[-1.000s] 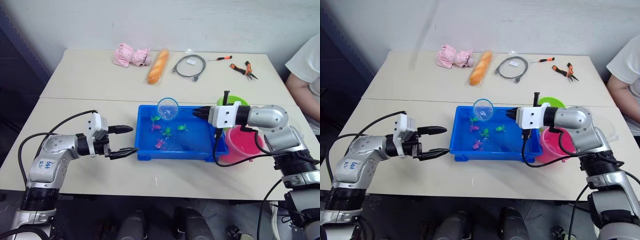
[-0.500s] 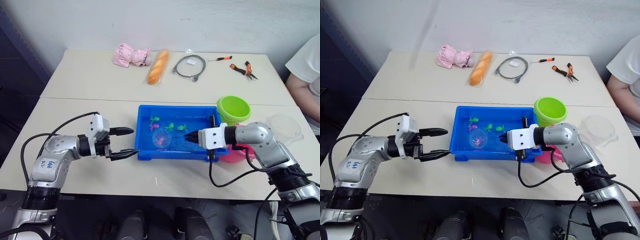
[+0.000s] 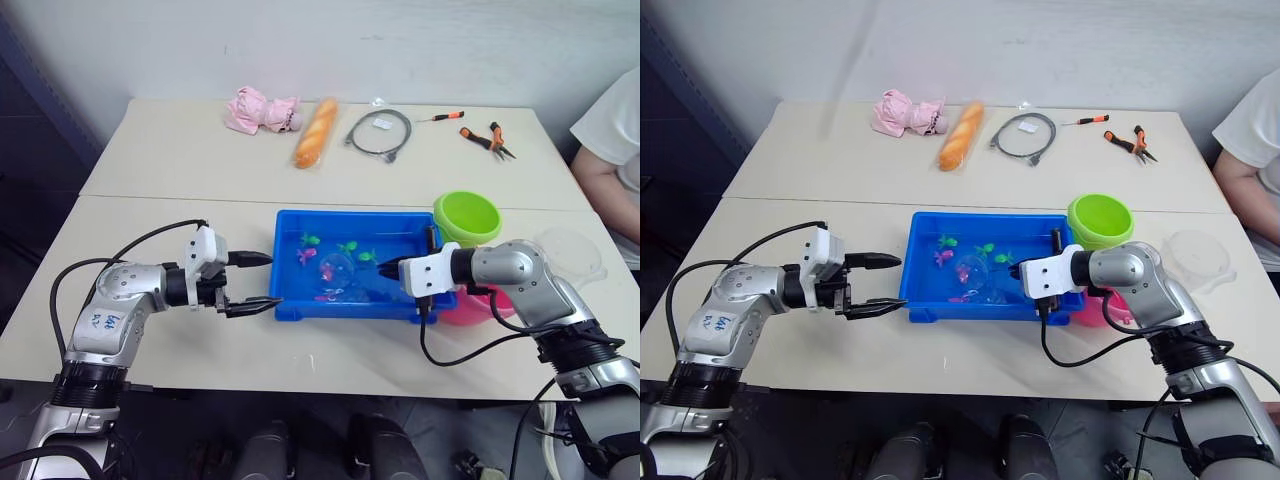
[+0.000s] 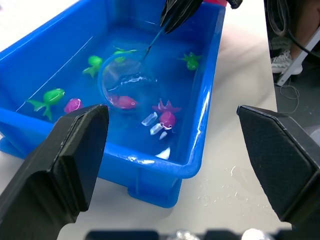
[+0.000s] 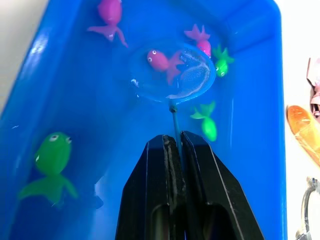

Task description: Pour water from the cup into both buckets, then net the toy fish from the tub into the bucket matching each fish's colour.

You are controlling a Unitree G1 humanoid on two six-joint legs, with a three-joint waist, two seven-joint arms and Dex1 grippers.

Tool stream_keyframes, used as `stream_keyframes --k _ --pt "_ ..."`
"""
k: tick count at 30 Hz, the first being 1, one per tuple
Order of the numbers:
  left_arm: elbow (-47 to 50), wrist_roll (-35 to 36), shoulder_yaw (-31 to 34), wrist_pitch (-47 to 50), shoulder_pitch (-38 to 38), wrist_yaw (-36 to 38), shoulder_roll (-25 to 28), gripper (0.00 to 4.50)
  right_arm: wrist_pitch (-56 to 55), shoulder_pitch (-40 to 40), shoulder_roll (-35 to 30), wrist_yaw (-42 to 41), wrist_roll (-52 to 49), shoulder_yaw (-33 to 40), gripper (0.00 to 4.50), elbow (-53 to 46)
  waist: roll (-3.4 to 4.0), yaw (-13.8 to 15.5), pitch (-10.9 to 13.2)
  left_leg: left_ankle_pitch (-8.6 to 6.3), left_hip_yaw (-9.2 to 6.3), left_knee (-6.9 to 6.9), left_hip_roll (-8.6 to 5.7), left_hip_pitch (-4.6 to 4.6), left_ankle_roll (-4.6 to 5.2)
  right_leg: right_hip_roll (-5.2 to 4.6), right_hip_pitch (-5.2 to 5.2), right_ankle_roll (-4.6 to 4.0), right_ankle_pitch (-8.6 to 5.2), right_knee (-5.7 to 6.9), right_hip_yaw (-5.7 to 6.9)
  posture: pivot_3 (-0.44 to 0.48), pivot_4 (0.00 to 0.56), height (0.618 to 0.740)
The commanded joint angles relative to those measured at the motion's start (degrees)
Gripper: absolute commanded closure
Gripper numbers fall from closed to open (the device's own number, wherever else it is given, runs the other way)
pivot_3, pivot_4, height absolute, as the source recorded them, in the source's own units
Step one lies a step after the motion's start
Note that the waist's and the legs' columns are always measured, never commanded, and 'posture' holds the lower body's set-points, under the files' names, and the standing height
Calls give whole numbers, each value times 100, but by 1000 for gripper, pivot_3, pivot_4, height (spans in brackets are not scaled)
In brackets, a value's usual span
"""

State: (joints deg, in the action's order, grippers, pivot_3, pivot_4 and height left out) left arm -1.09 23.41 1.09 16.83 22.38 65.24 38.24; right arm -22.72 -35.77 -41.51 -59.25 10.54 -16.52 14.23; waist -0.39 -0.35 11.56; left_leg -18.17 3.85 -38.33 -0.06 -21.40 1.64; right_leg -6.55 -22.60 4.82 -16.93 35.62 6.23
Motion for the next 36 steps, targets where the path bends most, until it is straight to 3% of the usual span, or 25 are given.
stream_keyframes --k 1,18,29,36 --pt "-22 38 164 -64 -1 -116 -13 112 -36 -14 -74 -199 -41 -63 4500 -203 0 7 0 0 0 0 0 0 0 0 0 0 0 0 0 0 150 740" --pt "-129 -27 151 -175 -71 -52 157 112 1400 -10 145 -962 -873 26 4500 -986 0 17 0 0 -3 0 0 0 0 -1 0 0 0 0 1 0 150 740" --pt "-133 47 186 -202 -27 -19 119 112 3529 -137 472 -865 -2013 587 4500 -1164 0 23 0 -1 -6 1 0 -1 0 -3 0 0 0 0 2 0 150 740" --pt "-91 122 192 -248 -46 24 67 112 4295 -22 150 -709 -2556 1226 4500 -1634 1 30 0 -1 -6 3 0 -4 0 -3 -5 0 0 0 2 0 150 740"
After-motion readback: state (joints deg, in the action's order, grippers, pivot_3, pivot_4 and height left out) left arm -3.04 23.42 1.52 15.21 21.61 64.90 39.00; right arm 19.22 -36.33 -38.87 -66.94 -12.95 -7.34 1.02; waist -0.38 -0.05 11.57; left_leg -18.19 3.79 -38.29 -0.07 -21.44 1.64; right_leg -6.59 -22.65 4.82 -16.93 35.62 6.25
